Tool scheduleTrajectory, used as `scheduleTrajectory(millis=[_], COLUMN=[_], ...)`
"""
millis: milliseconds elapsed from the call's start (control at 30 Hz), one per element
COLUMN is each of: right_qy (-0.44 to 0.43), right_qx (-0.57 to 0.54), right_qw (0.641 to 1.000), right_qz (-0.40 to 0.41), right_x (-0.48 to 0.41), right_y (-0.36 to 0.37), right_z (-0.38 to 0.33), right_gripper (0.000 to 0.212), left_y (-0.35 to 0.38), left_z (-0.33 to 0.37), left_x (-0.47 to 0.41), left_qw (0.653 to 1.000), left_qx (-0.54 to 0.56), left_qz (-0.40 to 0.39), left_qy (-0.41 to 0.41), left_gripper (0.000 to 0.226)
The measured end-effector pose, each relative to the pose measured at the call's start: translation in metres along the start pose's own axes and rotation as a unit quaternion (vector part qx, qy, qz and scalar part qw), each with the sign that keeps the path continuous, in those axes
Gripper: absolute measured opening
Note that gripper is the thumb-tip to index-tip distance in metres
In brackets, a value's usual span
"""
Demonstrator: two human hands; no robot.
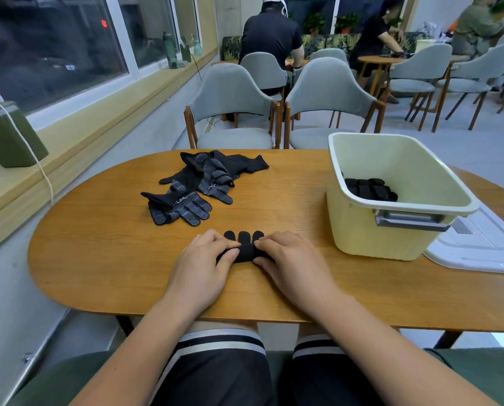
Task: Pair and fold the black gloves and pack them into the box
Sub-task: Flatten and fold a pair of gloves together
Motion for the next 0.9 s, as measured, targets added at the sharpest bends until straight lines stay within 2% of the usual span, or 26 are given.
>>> scheduleTrajectory(millis=[133, 333, 433, 533, 700, 900], right_qy=[0.003, 0.048, 0.074, 0.095, 0.097, 0.043], right_qx=[0.008, -0.073, -0.093, -0.102, -0.09, 0.034], right_qw=[0.999, 0.99, 0.985, 0.983, 0.989, 0.998], right_qz=[-0.038, -0.112, -0.128, -0.12, -0.071, 0.036], right_x=[-0.019, -0.038, -0.043, -0.047, -0.051, -0.048], right_y=[-0.003, 0.0, 0.006, 0.012, 0.017, 0.011], right_z=[0.001, 0.015, 0.02, 0.026, 0.028, 0.016], right_gripper=[0.028, 0.026, 0.025, 0.028, 0.031, 0.024], left_y=[0.001, 0.001, -0.008, -0.015, -0.013, -0.012], left_z=[-0.006, -0.017, -0.011, -0.006, -0.016, -0.021], left_x=[-0.009, -0.031, -0.031, -0.024, -0.03, -0.04], left_qw=[1.0, 0.999, 0.999, 0.996, 0.992, 0.991], left_qx=[0.003, -0.007, 0.009, -0.008, -0.065, -0.068], left_qz=[-0.009, -0.047, -0.016, 0.006, -0.019, -0.042], left_qy=[-0.006, -0.003, 0.039, 0.089, 0.108, 0.106], left_gripper=[0.025, 0.025, 0.018, 0.019, 0.035, 0.036])
Point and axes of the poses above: each hand's wrist, its own x-axis away from the middle knuckle, its own y-axis out of the palm, z = x × y, the point moved 7 cm from there along -x, towards the middle knuckle
